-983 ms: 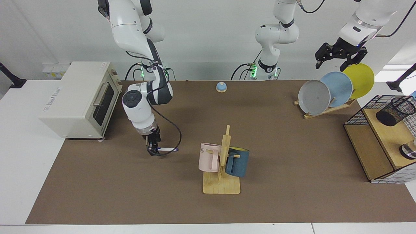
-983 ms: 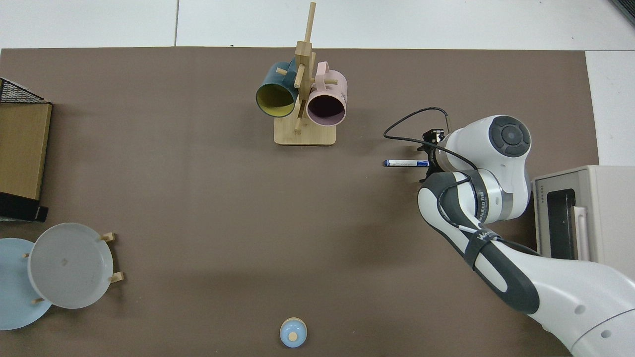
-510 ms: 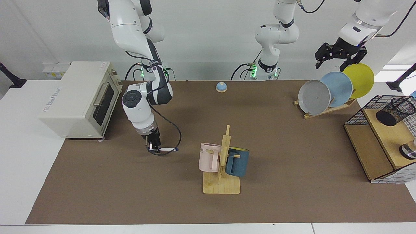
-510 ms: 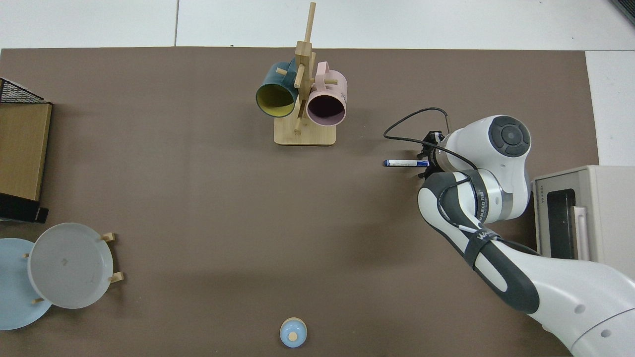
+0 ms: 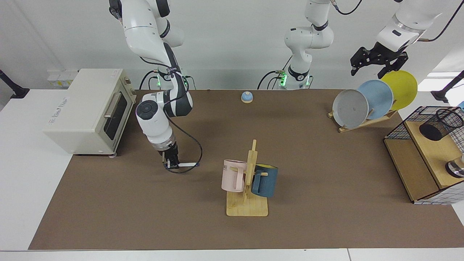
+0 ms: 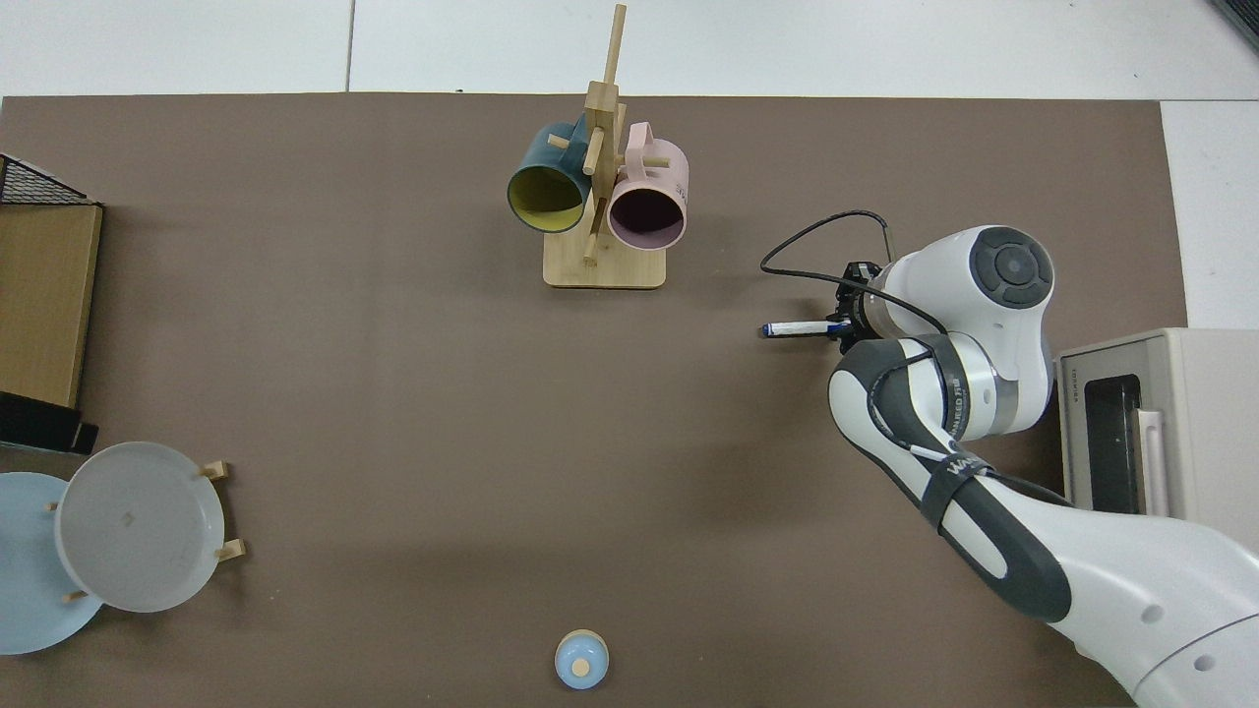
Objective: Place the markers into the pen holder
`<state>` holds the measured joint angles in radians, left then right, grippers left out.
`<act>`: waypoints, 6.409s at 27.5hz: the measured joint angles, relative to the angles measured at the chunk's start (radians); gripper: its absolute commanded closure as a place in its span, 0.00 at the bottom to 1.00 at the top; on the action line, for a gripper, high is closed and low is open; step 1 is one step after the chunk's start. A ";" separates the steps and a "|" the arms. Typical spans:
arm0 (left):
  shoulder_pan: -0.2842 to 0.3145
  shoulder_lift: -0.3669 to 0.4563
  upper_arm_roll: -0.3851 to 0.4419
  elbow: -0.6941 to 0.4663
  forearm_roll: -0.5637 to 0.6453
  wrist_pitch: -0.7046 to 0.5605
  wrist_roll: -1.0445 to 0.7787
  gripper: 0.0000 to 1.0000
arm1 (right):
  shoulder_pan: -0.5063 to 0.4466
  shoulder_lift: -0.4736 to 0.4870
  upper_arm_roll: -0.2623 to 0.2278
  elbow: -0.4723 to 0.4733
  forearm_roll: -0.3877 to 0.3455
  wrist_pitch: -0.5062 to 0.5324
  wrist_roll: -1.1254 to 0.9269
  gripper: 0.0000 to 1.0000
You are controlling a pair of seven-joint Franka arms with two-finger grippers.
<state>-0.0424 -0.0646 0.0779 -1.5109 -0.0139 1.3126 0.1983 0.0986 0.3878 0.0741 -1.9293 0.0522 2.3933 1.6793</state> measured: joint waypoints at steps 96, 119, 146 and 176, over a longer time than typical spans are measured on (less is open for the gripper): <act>-0.163 -0.054 -0.323 -0.205 -0.269 0.409 0.771 0.20 | 0.471 -0.333 0.041 0.321 0.044 -0.512 0.395 1.00; -0.230 -0.054 -0.326 -0.278 -0.274 0.489 0.714 0.46 | 0.471 -0.333 0.040 0.321 0.041 -0.512 0.395 1.00; -0.230 -0.056 -0.326 -0.278 -0.274 0.512 0.713 0.54 | 0.470 -0.332 0.029 0.321 0.019 -0.513 0.395 1.00; -0.232 -0.057 -0.324 -0.279 -0.287 0.534 0.709 1.00 | 0.469 -0.332 0.028 0.321 0.010 -0.512 0.391 0.00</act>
<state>-0.2749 -0.1213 -0.2462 -1.7896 -0.3013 1.8461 0.9077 0.5681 0.0559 0.1023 -1.6078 0.0626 1.8817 2.0704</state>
